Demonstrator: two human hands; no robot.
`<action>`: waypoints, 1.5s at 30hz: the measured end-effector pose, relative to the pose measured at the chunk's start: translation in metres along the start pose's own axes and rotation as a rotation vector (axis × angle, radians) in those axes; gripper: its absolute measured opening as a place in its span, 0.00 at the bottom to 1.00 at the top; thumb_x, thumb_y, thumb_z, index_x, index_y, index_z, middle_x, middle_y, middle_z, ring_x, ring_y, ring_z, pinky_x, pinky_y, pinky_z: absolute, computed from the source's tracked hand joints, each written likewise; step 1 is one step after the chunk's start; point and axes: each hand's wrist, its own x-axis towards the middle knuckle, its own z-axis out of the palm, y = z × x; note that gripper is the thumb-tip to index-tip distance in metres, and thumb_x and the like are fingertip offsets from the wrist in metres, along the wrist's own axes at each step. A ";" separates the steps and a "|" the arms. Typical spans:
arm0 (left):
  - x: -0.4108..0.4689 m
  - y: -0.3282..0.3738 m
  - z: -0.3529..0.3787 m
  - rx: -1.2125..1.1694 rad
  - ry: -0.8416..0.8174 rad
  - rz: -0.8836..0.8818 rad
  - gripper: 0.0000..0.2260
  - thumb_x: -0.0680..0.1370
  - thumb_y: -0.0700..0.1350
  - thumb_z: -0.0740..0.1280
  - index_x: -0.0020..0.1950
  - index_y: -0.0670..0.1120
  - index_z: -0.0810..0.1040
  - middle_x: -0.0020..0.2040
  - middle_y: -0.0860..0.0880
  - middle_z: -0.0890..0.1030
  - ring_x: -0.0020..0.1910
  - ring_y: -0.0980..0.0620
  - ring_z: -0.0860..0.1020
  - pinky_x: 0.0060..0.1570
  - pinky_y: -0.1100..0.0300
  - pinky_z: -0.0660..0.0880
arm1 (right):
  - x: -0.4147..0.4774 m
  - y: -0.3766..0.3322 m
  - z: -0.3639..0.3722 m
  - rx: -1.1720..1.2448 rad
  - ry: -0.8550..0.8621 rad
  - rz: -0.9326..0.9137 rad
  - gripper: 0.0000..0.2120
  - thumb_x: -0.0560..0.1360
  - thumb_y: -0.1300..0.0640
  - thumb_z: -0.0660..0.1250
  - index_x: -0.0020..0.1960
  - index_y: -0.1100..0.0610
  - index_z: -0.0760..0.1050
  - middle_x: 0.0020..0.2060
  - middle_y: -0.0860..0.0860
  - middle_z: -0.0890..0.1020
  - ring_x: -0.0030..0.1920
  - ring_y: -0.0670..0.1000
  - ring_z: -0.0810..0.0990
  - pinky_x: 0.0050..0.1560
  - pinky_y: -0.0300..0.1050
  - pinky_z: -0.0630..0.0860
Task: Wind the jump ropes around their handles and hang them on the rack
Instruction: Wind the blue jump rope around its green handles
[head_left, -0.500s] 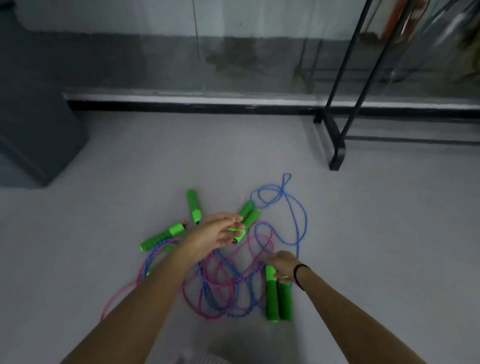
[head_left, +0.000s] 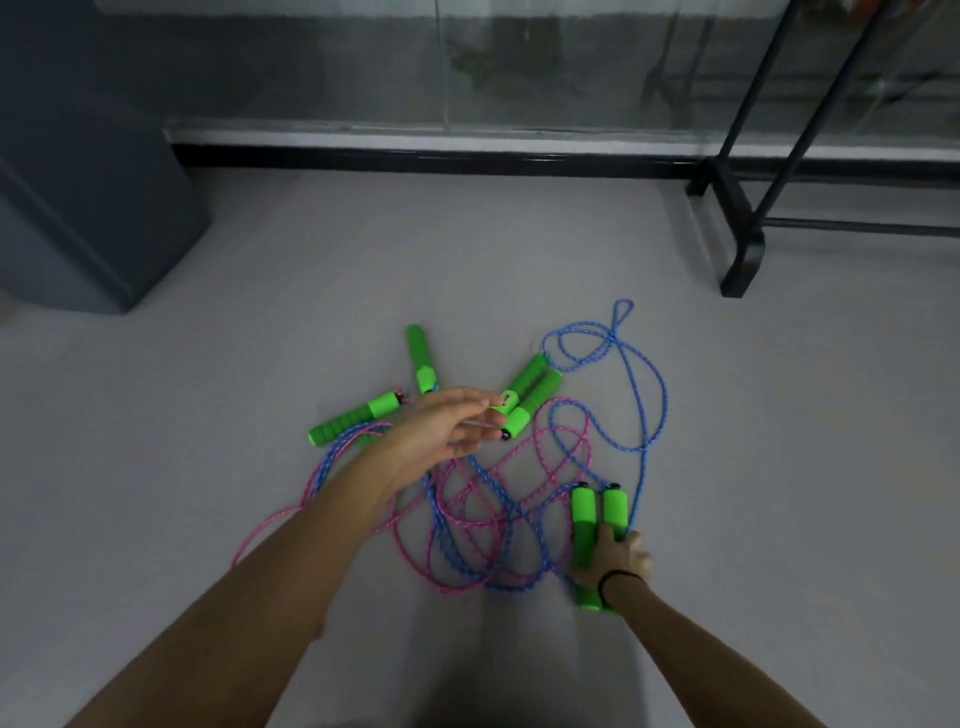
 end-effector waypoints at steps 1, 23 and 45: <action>0.000 0.001 -0.001 -0.004 -0.003 -0.002 0.10 0.80 0.41 0.59 0.47 0.49 0.79 0.37 0.54 0.84 0.37 0.59 0.82 0.42 0.63 0.72 | -0.001 0.000 0.004 0.017 0.024 -0.005 0.42 0.64 0.37 0.69 0.70 0.51 0.57 0.63 0.59 0.62 0.63 0.63 0.68 0.61 0.54 0.71; -0.247 0.584 0.076 -0.120 -0.148 0.064 0.10 0.79 0.44 0.61 0.56 0.44 0.78 0.45 0.49 0.84 0.37 0.55 0.81 0.36 0.65 0.76 | -0.463 -0.186 -0.588 1.076 0.245 -0.826 0.34 0.65 0.65 0.75 0.62 0.53 0.59 0.47 0.46 0.75 0.45 0.42 0.78 0.40 0.32 0.77; -0.411 0.798 0.031 0.186 -0.436 0.347 0.16 0.69 0.36 0.66 0.56 0.46 0.76 0.47 0.45 0.83 0.36 0.50 0.80 0.36 0.58 0.78 | -0.587 -0.236 -0.780 1.536 -0.327 -1.050 0.30 0.76 0.37 0.44 0.54 0.57 0.75 0.34 0.52 0.82 0.28 0.47 0.77 0.35 0.41 0.72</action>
